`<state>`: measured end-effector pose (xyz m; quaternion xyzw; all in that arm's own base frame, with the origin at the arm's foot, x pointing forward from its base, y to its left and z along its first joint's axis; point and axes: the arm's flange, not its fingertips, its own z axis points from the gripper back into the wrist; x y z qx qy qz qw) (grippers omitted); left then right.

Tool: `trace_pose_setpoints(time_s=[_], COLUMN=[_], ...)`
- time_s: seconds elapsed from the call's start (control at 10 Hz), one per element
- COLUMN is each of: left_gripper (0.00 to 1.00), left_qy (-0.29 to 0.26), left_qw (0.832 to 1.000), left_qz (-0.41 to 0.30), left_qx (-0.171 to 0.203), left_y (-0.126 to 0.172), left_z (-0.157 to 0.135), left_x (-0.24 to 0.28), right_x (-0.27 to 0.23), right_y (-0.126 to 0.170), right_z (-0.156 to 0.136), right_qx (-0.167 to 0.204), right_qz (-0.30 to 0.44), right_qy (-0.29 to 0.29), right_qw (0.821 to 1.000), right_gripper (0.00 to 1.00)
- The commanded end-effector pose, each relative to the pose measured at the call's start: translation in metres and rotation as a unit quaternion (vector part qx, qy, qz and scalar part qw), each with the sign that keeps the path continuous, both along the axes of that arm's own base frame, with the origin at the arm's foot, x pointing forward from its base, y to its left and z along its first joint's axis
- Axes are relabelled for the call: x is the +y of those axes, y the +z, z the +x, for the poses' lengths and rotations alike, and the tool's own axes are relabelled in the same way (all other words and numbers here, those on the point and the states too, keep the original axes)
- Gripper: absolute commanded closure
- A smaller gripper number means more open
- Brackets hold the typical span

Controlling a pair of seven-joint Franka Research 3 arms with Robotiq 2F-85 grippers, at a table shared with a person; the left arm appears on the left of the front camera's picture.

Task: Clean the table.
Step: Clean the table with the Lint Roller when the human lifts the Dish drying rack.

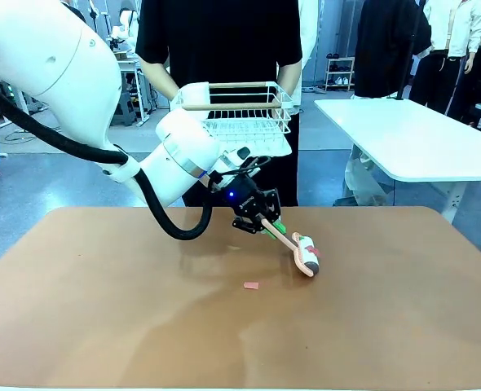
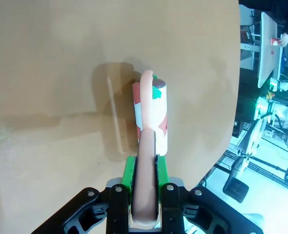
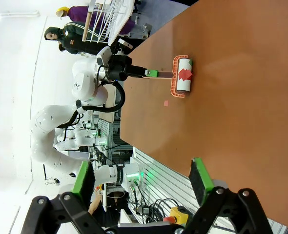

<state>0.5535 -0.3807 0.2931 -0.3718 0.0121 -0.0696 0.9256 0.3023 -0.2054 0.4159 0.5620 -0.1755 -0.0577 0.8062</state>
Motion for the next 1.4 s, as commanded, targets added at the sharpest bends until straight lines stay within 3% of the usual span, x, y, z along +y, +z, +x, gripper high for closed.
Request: trace_pose_setpoints(time_s=[0.0, 0.3, 0.6, 0.9, 1.3], left_gripper=[0.79, 0.79, 0.79, 0.79, 0.79], left_qy=[0.010, 0.011, -0.007, 0.014, 0.023], left_qw=[0.999, 1.000, 1.000, 0.999, 1.000], left_qz=[0.037, 0.020, 0.003, -0.039, -0.016], left_qx=[-0.005, -0.012, -0.028, -0.023, -0.010], left_y=[-0.027, -0.009, 0.049, 0.090, 0.108], left_z=[-0.002, -0.003, -0.001, -0.003, -0.017], left_x=[0.003, 0.002, 0.018, 0.040, 0.061], right_x=[0.000, 0.000, 0.000, 0.000, 0.000], right_y=[0.003, 0.003, 0.003, 0.003, 0.003], right_z=[-0.001, -0.001, -0.001, -0.001, -0.001], right_qx=[-0.006, -0.006, -0.006, -0.006, -0.006], right_qz=[0.006, 0.006, 0.006, 0.006, 0.006], right_qy=[0.001, 0.001, 0.001, 0.001, 0.001], right_qw=[1.000, 1.000, 1.000, 1.000, 1.000], right_gripper=[0.00, 0.00, 0.00, 0.00, 0.00])
